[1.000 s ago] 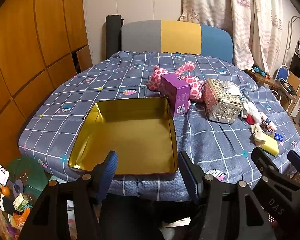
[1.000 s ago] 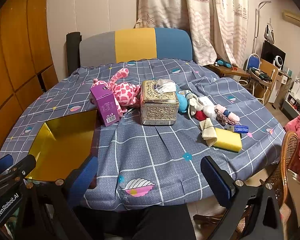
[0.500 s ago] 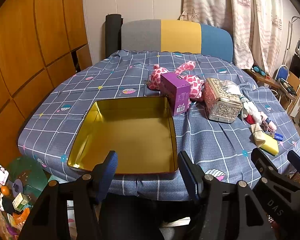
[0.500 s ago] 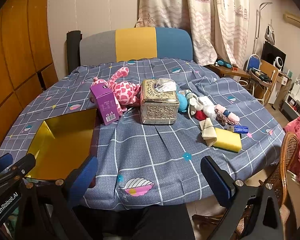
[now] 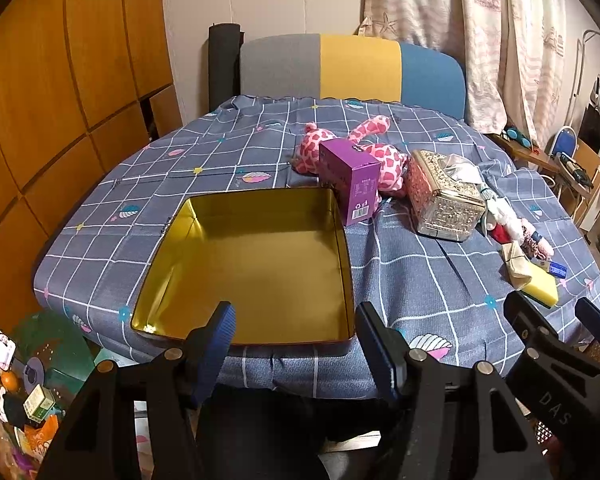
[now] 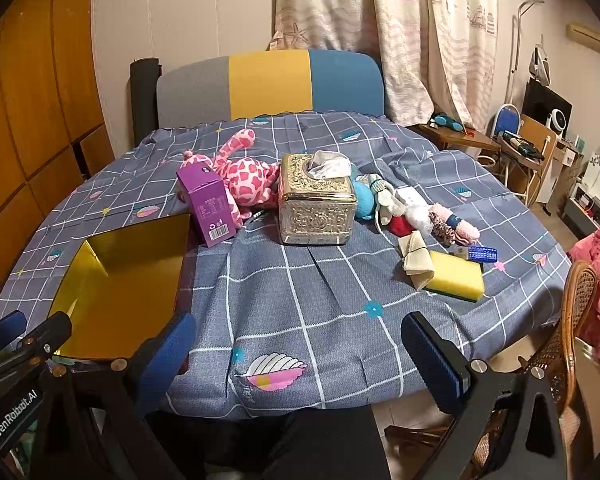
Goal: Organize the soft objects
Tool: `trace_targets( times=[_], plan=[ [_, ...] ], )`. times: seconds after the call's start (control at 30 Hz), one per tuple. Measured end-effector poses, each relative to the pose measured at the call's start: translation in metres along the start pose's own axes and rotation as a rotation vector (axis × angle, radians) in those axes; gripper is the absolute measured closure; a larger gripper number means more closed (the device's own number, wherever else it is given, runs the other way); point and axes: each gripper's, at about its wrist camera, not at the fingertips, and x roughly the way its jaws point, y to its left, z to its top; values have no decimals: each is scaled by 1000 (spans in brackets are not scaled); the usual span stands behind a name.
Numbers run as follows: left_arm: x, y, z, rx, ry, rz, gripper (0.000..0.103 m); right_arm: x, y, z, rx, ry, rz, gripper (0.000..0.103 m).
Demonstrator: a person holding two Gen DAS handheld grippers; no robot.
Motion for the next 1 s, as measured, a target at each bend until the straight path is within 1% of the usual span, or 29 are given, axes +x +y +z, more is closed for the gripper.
trace_targets(
  times=[0.2, 0.33, 0.5, 0.8, 0.9, 1.0],
  plan=[
    [8, -2, -1, -2, 23, -2, 40, 9, -1, -1, -4, 26, -6, 0],
    [18, -2, 1, -21, 57, -24, 40, 16, -6, 0, 11, 49, -12, 0],
    [27, -4, 3, -28, 77, -11, 40, 22, -12, 1, 23, 61, -23, 0],
    [33, -12, 8, -4, 83, -7, 40, 31, -21, 5, 26, 73, -39, 0],
    [41, -17, 10, 6, 98, -81, 40, 39, -34, 8, 45, 78, -57, 0],
    [56, -26, 13, -3, 158, -273, 40, 47, -52, 10, 66, 87, -62, 0]
  ],
)
